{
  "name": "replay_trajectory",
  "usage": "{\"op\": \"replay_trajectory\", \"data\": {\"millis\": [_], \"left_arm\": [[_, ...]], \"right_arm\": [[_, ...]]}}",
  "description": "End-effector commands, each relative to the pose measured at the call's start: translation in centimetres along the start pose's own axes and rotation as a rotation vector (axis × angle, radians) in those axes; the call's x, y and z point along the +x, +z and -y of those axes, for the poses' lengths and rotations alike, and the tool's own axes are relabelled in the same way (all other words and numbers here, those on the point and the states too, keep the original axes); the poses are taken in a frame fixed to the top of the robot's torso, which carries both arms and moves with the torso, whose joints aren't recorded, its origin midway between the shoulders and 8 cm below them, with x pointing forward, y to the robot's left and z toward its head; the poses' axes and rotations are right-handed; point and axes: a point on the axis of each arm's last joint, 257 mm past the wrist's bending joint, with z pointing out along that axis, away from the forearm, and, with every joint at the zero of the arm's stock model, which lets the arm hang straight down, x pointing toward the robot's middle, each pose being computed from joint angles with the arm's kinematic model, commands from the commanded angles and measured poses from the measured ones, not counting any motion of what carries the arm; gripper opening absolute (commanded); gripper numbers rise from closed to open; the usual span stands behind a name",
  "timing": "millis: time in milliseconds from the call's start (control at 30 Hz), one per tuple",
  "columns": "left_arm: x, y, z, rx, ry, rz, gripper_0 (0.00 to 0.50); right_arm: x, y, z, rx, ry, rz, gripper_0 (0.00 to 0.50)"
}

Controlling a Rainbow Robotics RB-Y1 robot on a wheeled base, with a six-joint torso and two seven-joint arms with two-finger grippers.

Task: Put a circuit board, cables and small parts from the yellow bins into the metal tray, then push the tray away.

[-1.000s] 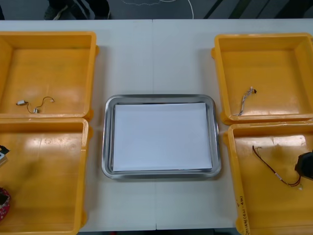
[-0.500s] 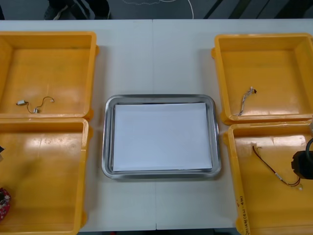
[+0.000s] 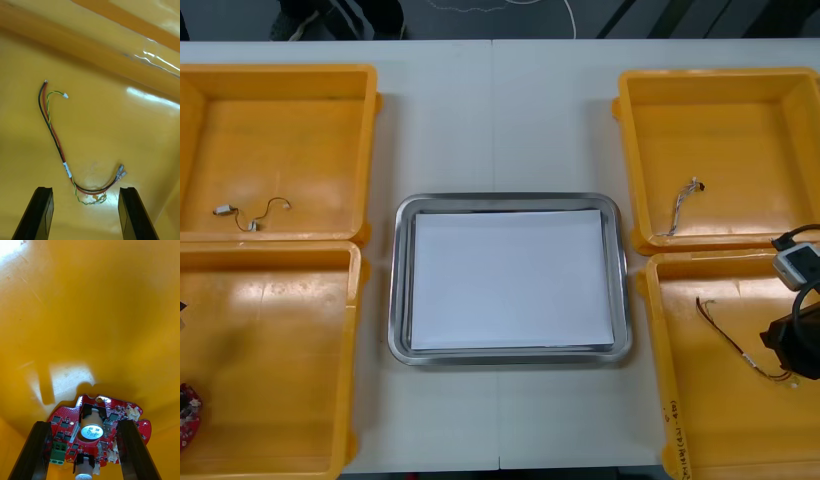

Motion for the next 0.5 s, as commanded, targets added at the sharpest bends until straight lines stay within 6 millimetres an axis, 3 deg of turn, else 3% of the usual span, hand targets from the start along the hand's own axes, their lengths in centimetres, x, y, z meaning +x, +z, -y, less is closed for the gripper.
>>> {"op": "replay_trajectory", "data": {"millis": [33,400,500], "left_arm": [[-1.2,-0.3,-0.5,-0.027,0.090,0.011,0.500],[-1.1,0.6,-0.3,-0.023,0.097,0.005,0.487],[-1.2,0.7,-0.1,-0.018,0.100,0.005,0.401]], "right_arm": [[2.0,0.8,0.7,-0.018,-0.098,-0.014,0.500],[3.5,1.7,0.3,-0.035,-0.175,-0.029,0.500],[3.4,2.1,-0.1,-0.038,-0.167,-0.029,0.500]]}}
